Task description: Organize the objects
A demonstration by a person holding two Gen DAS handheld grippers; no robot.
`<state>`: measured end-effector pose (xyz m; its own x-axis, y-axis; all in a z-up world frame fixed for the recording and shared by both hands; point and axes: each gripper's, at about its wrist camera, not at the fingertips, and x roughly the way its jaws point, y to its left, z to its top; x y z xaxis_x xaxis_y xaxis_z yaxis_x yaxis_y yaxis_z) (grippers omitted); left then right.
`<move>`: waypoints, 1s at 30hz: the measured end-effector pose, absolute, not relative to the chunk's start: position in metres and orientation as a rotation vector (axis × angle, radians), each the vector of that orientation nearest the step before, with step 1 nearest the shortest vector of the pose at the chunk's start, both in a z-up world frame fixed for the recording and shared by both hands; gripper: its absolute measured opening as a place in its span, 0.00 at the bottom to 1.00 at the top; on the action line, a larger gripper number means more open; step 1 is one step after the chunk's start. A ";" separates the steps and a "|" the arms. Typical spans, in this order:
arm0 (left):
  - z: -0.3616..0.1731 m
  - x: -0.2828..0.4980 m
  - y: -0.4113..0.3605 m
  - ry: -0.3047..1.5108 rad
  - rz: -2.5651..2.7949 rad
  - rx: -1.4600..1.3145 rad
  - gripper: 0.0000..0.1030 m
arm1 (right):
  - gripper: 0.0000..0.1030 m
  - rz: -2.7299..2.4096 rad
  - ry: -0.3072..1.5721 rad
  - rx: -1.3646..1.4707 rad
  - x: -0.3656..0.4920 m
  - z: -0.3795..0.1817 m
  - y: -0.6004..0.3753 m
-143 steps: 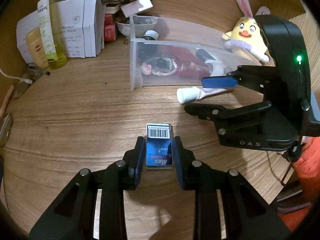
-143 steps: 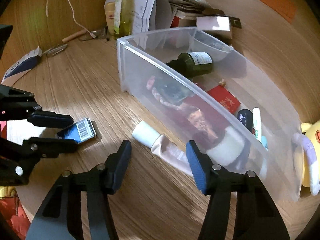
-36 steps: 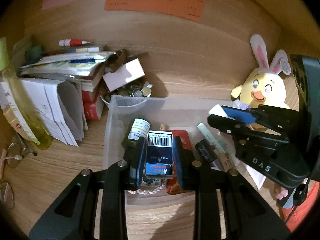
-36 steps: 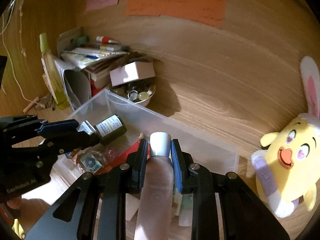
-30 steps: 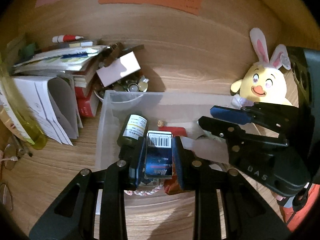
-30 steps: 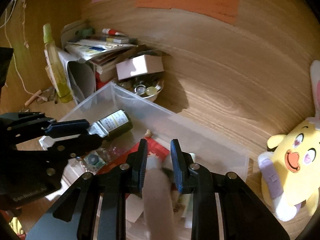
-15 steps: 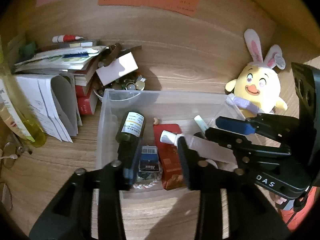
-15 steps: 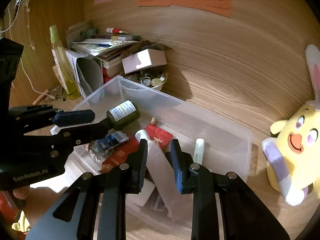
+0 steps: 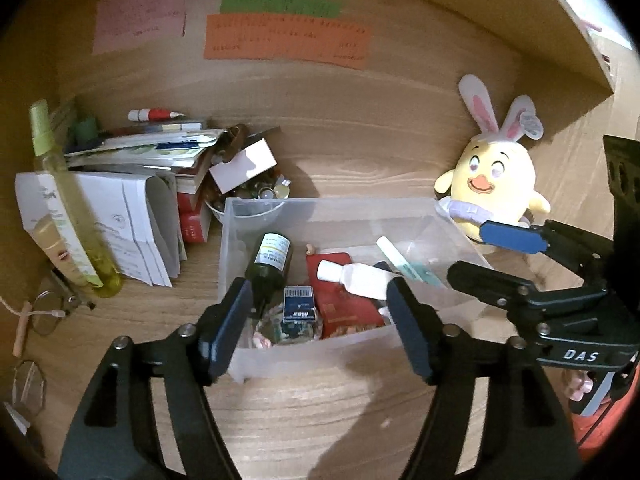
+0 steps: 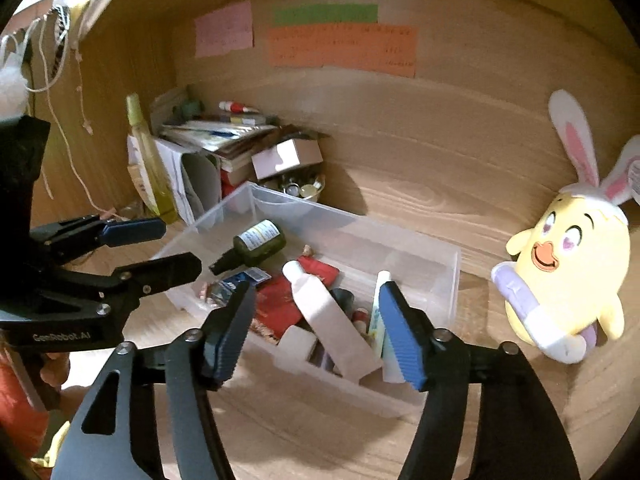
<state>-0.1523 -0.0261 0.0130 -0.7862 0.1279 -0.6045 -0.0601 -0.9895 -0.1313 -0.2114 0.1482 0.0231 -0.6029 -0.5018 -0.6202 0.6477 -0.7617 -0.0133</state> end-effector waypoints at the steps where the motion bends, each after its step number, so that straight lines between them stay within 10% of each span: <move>1: 0.013 -0.149 -0.026 -0.158 2.875 -0.978 0.72 | 0.67 -2.336 0.306 0.792 -0.207 0.024 0.151; 8: 0.012 -0.128 -0.024 -0.121 2.900 -0.953 0.88 | 0.79 -2.359 0.272 0.766 -0.188 0.024 0.162; 30: 0.007 -0.094 -0.017 -0.097 2.918 -0.917 0.91 | 0.79 -2.367 0.191 0.764 -0.165 0.020 0.180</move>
